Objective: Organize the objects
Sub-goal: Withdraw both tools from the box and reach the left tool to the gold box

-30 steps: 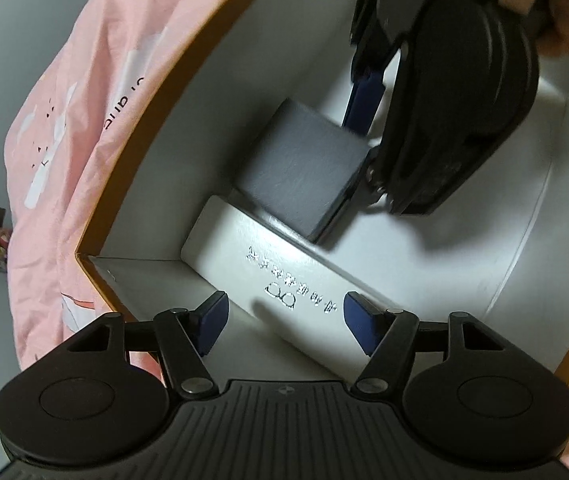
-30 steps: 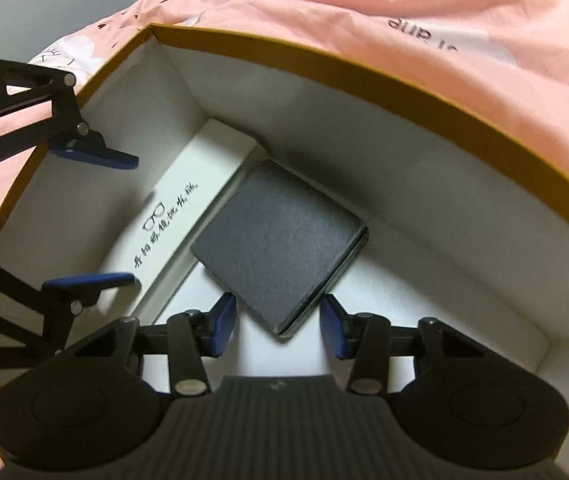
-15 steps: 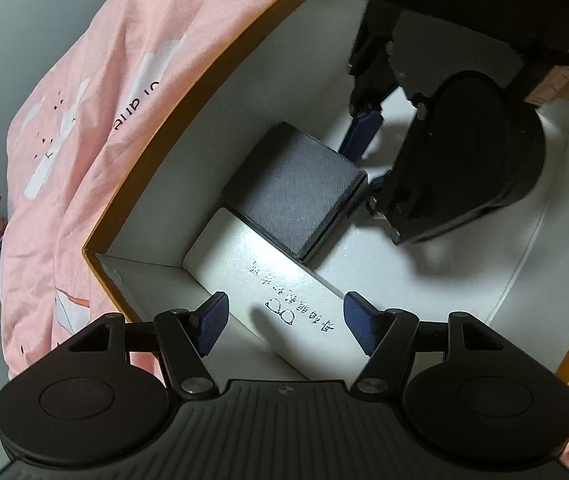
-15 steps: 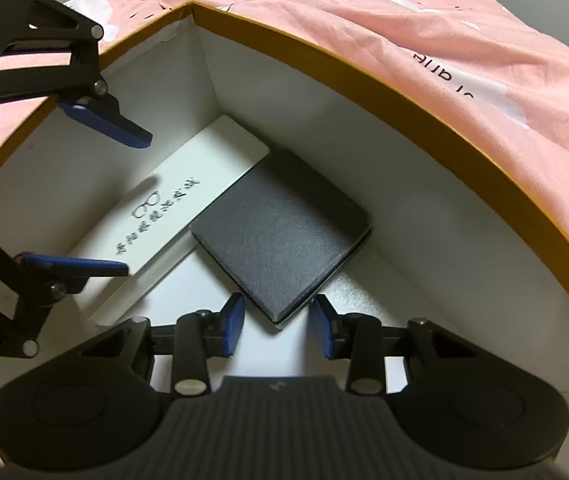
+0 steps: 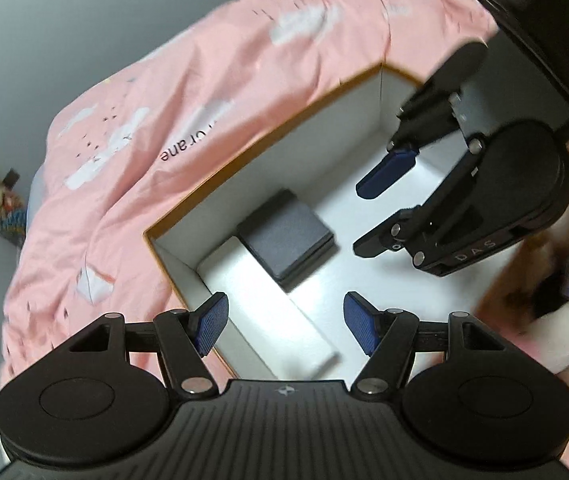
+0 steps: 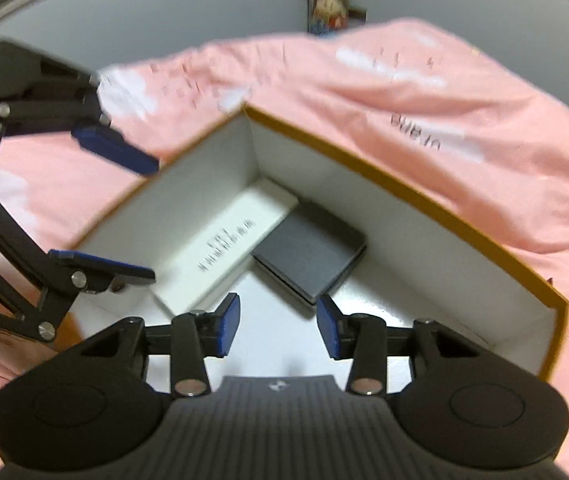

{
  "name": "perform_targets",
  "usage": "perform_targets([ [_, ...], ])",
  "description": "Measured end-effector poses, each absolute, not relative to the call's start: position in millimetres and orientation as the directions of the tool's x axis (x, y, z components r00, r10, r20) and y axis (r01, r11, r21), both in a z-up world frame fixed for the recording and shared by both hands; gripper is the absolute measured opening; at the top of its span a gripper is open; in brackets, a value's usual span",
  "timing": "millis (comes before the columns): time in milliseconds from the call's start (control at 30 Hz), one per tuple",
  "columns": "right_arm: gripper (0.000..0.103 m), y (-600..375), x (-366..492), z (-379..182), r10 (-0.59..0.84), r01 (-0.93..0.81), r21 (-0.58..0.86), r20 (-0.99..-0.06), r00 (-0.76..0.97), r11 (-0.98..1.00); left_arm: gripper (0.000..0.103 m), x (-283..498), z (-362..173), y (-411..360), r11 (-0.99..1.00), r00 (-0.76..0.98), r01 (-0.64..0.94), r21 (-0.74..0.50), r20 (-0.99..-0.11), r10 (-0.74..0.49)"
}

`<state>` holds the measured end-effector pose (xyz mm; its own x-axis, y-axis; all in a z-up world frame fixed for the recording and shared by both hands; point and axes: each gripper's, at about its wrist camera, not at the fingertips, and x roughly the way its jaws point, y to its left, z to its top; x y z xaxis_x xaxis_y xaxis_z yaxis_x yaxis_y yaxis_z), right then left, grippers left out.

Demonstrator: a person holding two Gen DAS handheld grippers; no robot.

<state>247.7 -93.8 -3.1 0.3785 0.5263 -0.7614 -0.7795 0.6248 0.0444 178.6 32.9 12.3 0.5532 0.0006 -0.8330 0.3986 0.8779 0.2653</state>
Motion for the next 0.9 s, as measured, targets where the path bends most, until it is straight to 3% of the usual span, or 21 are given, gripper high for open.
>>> perform_targets([
  [233, 0.058, -117, 182, 16, 0.579, -0.766, 0.063, -0.694, 0.427, 0.64, 0.078, 123, 34, 34, 0.983, 0.559, 0.166, 0.083, -0.829, -0.024],
  [500, 0.061, -132, 117, 0, 0.577, -0.737, 0.079, -0.68, 0.453, 0.671, 0.079, 72, -25, 25, 0.992, 0.497, -0.116, -0.049, -0.868, 0.015],
  [700, 0.063, -135, 99, -31, 0.535, -0.682, 0.132, -0.732, 0.423, 0.719, 0.087, 68, -52, 28, 0.974, 0.443, -0.22, -0.062, -0.895, 0.043],
  [900, 0.068, -133, 91, -46, 0.516, -0.676, 0.141, -0.761, 0.393, 0.723, 0.088, 73, -64, 32, 0.971, 0.428, -0.238, -0.035, -0.901, 0.073],
])
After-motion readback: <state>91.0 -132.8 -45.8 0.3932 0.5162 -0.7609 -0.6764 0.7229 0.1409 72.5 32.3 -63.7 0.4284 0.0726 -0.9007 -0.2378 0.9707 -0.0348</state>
